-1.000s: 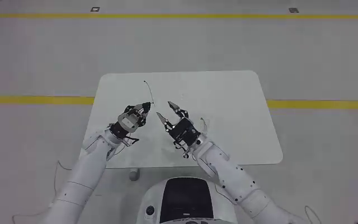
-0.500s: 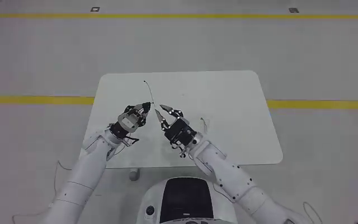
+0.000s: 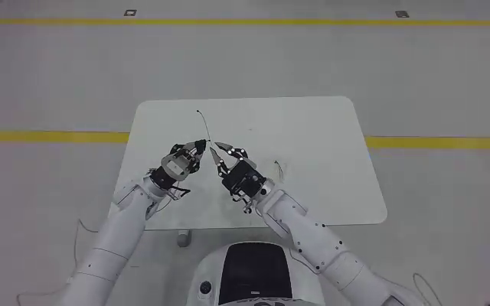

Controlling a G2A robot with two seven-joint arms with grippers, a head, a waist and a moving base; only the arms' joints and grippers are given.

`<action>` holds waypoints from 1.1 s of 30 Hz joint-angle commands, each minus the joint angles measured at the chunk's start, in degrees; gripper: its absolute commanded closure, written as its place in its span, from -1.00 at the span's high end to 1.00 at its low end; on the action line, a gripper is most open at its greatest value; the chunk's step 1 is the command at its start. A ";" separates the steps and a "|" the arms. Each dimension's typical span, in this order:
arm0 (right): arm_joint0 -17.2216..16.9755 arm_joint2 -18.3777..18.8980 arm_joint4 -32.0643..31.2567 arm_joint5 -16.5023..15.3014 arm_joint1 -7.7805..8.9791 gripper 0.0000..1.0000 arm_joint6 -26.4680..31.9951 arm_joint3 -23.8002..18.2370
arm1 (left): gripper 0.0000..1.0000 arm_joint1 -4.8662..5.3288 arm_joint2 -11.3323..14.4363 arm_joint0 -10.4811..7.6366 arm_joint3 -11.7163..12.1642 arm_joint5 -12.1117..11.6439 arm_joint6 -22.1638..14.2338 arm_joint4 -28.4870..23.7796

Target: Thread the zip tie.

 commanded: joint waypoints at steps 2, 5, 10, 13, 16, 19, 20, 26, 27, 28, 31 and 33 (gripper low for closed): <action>-0.01 0.05 0.00 0.08 -0.10 -0.76 -0.20 0.08 | -1.00 0.00 0.00 0.00 0.00 0.00 0.00 0.00; 0.08 0.11 0.03 0.05 -0.23 -0.78 -0.26 0.21 | -1.00 0.00 0.00 0.00 0.00 0.00 0.00 0.00; 0.41 0.14 0.12 -0.06 -0.52 -0.76 -0.33 0.62 | -1.00 0.00 0.00 0.00 0.00 0.00 0.00 0.00; 0.64 0.19 0.19 -0.11 -0.70 -0.74 -0.28 0.98 | -1.00 0.00 0.00 0.00 0.00 0.00 0.00 0.00; 0.76 0.28 0.30 -0.10 -0.86 -0.80 -0.28 1.29 | -1.00 0.00 0.00 0.00 0.00 0.00 0.00 0.00; 0.80 0.37 0.31 -0.01 -0.99 -0.94 -0.10 1.46 | -1.00 0.00 0.00 0.00 0.00 0.00 0.00 0.00; 0.78 0.40 0.29 0.03 -1.03 -1.00 -0.08 1.48 | -1.00 0.00 0.00 0.00 0.00 0.00 0.00 0.00; 0.43 0.82 0.00 0.10 -1.12 -1.00 0.11 1.35 | -1.00 0.00 0.00 0.00 0.00 0.00 0.00 0.00; 0.36 0.88 0.00 0.13 -1.10 -1.00 0.14 1.29 | -1.00 0.00 0.00 0.00 0.00 0.00 0.00 0.00; 0.28 0.95 0.00 0.14 -1.07 -1.00 0.14 1.24 | -1.00 0.00 0.00 0.00 0.00 0.00 0.00 0.00; -0.02 1.20 0.00 0.21 -0.93 -1.00 0.29 1.08 | -1.00 0.00 0.00 0.00 0.00 0.00 0.00 0.00; -0.25 1.41 0.00 0.26 -0.81 -1.00 0.45 0.95 | -1.00 0.00 0.00 0.00 0.00 0.00 0.00 0.00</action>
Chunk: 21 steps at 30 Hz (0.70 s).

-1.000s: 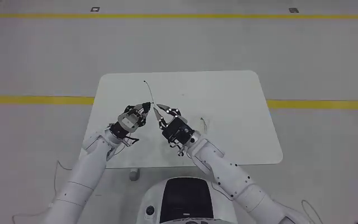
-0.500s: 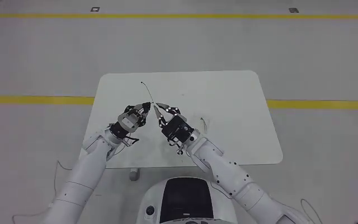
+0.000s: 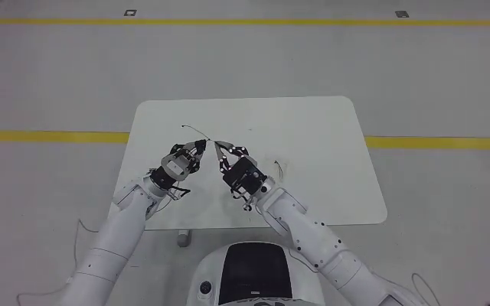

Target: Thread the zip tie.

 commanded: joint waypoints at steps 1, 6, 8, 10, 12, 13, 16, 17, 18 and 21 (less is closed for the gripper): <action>-0.23 0.22 0.00 0.05 0.11 -1.00 0.16 -0.14 | -1.00 0.00 0.00 0.00 0.00 0.00 0.00 0.00; -0.70 0.69 0.00 -0.06 0.32 -1.00 0.49 -0.43 | -1.00 0.00 0.00 0.00 0.00 0.00 0.00 0.00; -0.89 0.89 0.00 -0.12 0.42 -1.00 0.60 -0.52 | -1.00 0.00 0.00 0.00 0.00 0.00 0.00 0.00; -1.10 1.09 0.00 -0.12 0.53 -1.00 0.74 -0.63 | -1.00 0.00 0.00 0.00 0.00 0.00 0.00 0.00; -1.29 1.27 0.00 -0.10 0.62 -1.00 0.87 -0.75 | -1.00 0.00 0.00 0.00 0.00 0.00 0.00 0.00; -1.39 1.36 0.00 -0.09 0.67 -1.00 0.94 -0.81 | -1.00 0.00 0.00 0.00 0.00 0.00 0.00 0.00; -1.68 1.61 0.00 -0.10 0.81 -1.00 1.15 -1.10 | -1.00 0.00 0.00 0.00 0.00 0.00 0.00 0.00; -1.79 1.70 0.00 -0.12 0.87 -1.00 1.21 -1.21 | -1.00 0.00 0.00 0.00 0.00 0.00 0.00 0.00; -1.86 1.76 0.00 -0.15 0.91 -1.00 1.24 -1.28 | -1.00 0.00 0.00 0.00 0.00 0.00 0.00 0.00; -2.11 1.93 0.00 -0.16 1.07 -1.00 1.45 -1.50 | -1.00 0.00 0.00 0.00 0.00 0.00 0.00 0.00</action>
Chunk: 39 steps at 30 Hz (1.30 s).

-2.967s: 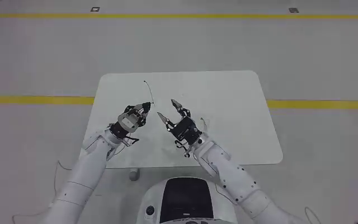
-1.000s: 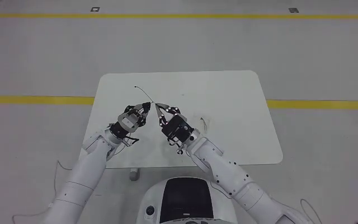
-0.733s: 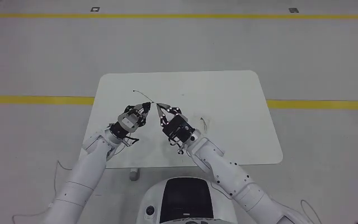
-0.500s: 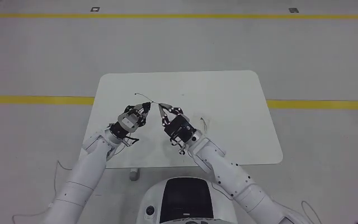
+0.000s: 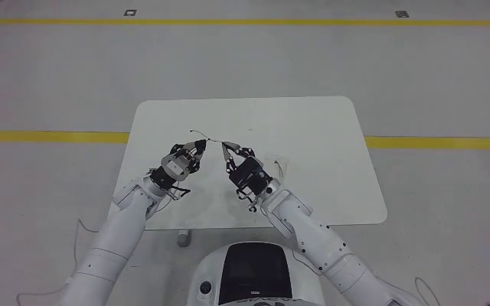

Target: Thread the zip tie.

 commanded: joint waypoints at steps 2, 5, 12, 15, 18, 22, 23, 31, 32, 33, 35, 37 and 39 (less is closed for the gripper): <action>-0.26 0.16 0.00 0.03 0.16 -1.00 0.18 -0.19 | -1.00 0.00 0.00 0.00 0.00 0.00 0.00 0.00; -0.61 0.38 0.00 0.13 0.34 -1.00 0.37 -0.39 | -1.00 0.00 0.00 0.00 0.00 0.00 0.00 0.00; -1.30 1.11 0.00 0.29 0.81 -1.00 0.91 -0.92 | -1.00 0.00 0.00 0.00 0.00 0.00 0.00 0.00; -1.57 1.38 0.00 0.27 1.01 -1.00 1.09 -1.12 | -1.00 0.00 0.00 0.00 0.00 0.00 0.00 0.00; -1.80 1.58 0.00 0.24 1.17 -1.00 1.28 -1.21 | -1.00 0.00 0.00 0.00 0.00 0.00 0.00 0.00; -2.04 1.86 0.00 0.21 1.32 -1.00 1.54 -1.24 | -1.00 0.00 0.00 0.00 0.00 0.00 0.00 0.00; -2.10 1.96 0.00 0.21 1.36 -1.00 1.63 -1.23 | -1.00 0.00 0.00 0.00 0.00 0.00 0.00 0.00; -2.31 2.51 0.00 0.20 1.43 -1.00 2.45 -0.75 | -1.00 0.00 0.00 0.00 0.00 0.00 0.00 0.00; -2.27 2.51 0.00 0.24 1.43 -1.00 2.60 -0.67 | -1.00 0.00 0.00 0.00 0.00 0.00 0.00 0.00; -2.22 2.50 0.00 0.28 1.42 -1.00 2.73 -0.60 | -1.00 0.00 0.00 0.00 0.00 0.00 0.00 0.00; -2.08 2.44 0.00 0.40 1.40 -1.00 3.07 -0.34 | -1.00 0.00 0.00 0.00 0.00 0.00 0.00 0.00; -1.88 2.34 0.00 0.53 1.39 -1.00 3.39 -0.03 | -1.00 0.00 0.00 0.00 0.00 0.00 0.00 0.00; -1.74 2.29 0.00 0.63 1.39 -1.00 3.62 0.29 | -1.00 0.00 0.00 0.00 0.00 0.00 0.00 0.00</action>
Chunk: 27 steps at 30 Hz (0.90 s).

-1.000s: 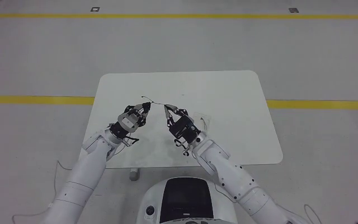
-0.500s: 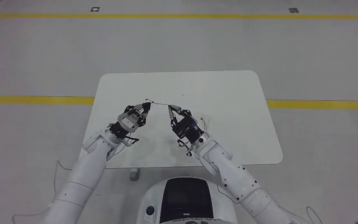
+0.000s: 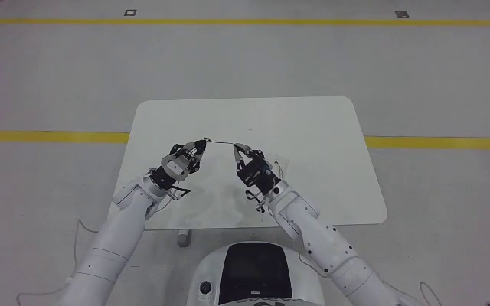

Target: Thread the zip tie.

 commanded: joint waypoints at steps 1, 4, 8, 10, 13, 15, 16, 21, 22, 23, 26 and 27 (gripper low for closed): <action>0.16 -0.06 0.00 0.11 0.01 -1.00 0.24 0.32 | -1.00 0.00 0.00 0.00 0.00 0.00 0.00 0.00; 0.41 -0.17 0.00 0.27 0.04 -1.00 0.51 0.75 | -1.00 0.00 0.00 0.00 0.00 0.00 0.00 0.00; 0.73 -0.35 0.00 0.56 0.14 -1.00 0.78 1.22 | -1.00 0.00 0.00 0.00 0.00 0.00 0.00 0.00; 0.83 -0.43 0.00 0.71 0.21 -1.00 0.92 1.42 | -1.00 0.00 0.00 0.00 0.00 0.00 0.00 0.00; 1.07 -0.63 0.00 1.05 0.35 -1.00 1.22 1.67 | -1.00 0.00 0.00 0.00 0.00 0.00 0.00 0.00; 1.17 -0.76 0.00 1.20 0.46 -1.00 1.35 1.81 | -1.00 0.00 0.00 0.00 0.00 0.00 0.00 0.00; 1.22 -0.82 0.00 1.26 0.51 -1.00 1.44 1.88 | -1.00 0.00 0.00 0.00 0.00 0.00 0.00 0.00; 1.43 -1.16 0.00 1.73 0.80 -1.00 1.63 2.09 | -1.00 0.00 0.00 0.00 0.00 0.00 0.00 0.00; 1.43 -1.20 0.00 1.88 0.87 -1.00 1.64 2.10 | -1.00 0.00 0.00 0.00 0.00 0.00 0.00 0.00; 1.42 -1.23 0.00 1.96 0.91 -1.00 1.62 2.09 | -1.00 0.00 0.00 0.00 0.00 0.00 0.00 0.00; 1.38 -1.29 0.00 2.14 1.05 -1.00 1.62 2.00 | -1.00 0.00 0.00 0.00 0.00 0.00 0.00 0.00; 1.34 -1.28 0.00 2.18 1.08 -1.00 1.62 2.00 | -1.00 0.00 0.00 0.00 0.00 0.00 0.00 0.00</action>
